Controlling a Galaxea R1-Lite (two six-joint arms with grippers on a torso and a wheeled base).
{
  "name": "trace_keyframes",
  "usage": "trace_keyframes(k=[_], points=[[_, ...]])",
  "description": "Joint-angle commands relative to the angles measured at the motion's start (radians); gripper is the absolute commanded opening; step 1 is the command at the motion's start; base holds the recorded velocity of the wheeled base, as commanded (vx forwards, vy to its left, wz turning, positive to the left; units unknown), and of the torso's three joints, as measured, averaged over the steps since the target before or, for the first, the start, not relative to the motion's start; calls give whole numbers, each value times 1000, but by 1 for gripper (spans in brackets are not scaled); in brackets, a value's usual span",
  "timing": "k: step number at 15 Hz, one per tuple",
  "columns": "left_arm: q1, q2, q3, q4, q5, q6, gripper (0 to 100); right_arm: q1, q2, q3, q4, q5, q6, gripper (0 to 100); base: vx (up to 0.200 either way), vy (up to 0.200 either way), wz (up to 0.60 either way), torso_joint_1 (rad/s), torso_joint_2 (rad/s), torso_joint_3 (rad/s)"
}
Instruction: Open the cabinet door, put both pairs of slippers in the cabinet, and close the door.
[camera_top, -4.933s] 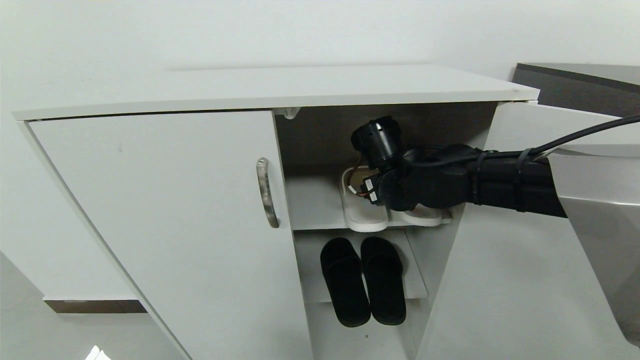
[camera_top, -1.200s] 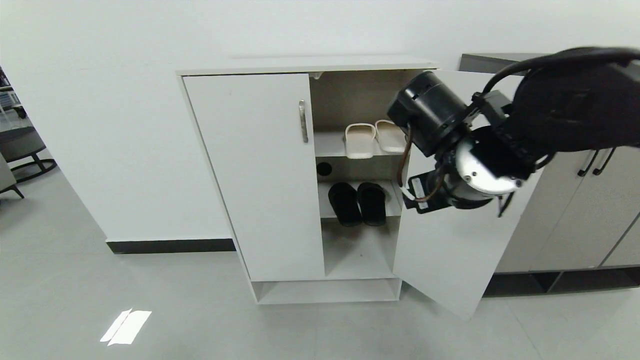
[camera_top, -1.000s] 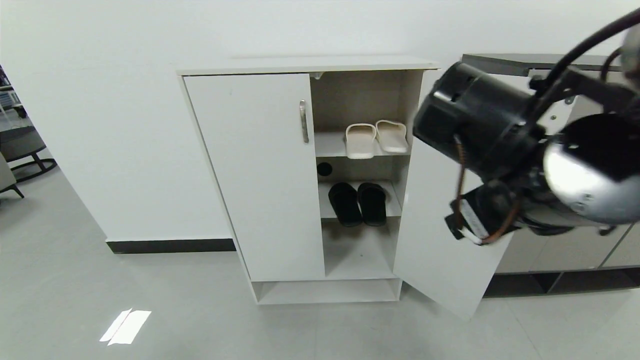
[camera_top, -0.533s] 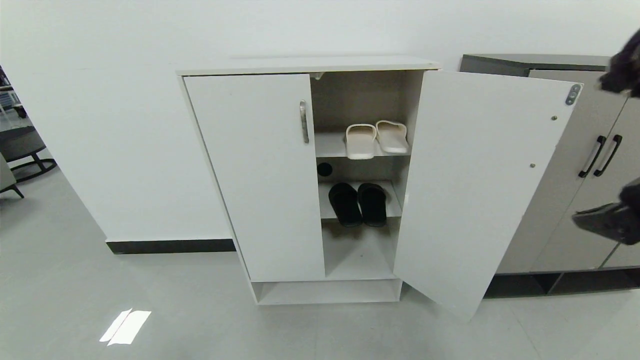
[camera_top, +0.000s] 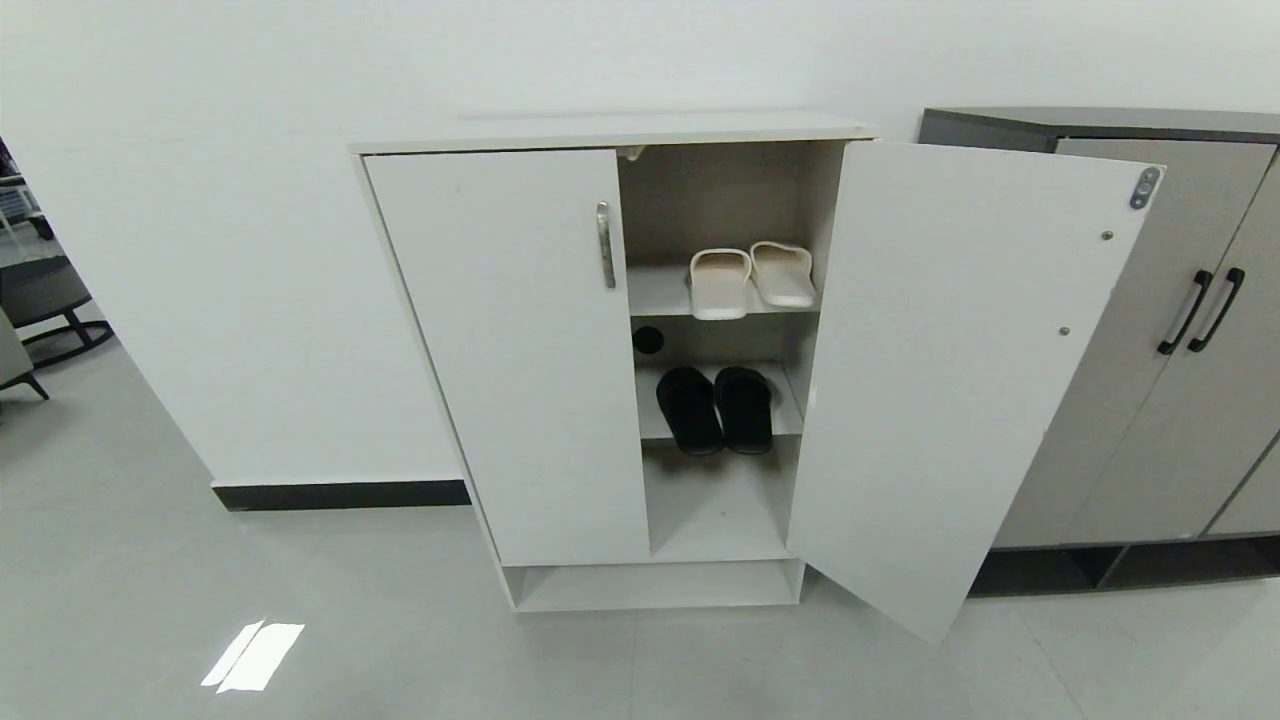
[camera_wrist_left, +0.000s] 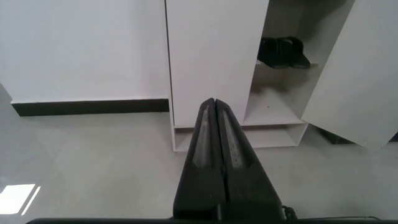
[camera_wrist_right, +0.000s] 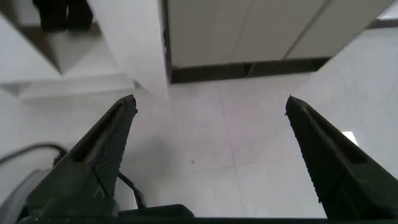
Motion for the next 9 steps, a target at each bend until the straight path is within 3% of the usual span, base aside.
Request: trace_keyframes(k=[1, 3, 5, 7, 9], points=[[-1, 1, 0, 0, 0, 0, 0, -46, -190, 211, -159, 73, 14, 100, 0, 0, 0, 0, 0, 0], [-1, 1, 0, 0, 0, 0, 0, -89, -219, 367, -464, 117, 9, 100, 0, 0, 0, 0, 0, 0], [-1, 1, 0, 0, 2, 0, 0, -155, -252, 645, -749, 117, -49, 100, 0, 0, 0, 0, 0, 0], [-1, 1, 0, 0, 2, -2, 0, -232, -299, 950, -1059, 117, -196, 100, 0, 0, 0, 0, 0, 0], [-1, 1, 0, 0, 2, -3, 0, -284, -331, 1283, -1493, 131, -374, 100, 0, 0, 0, 0, 0, 0]])
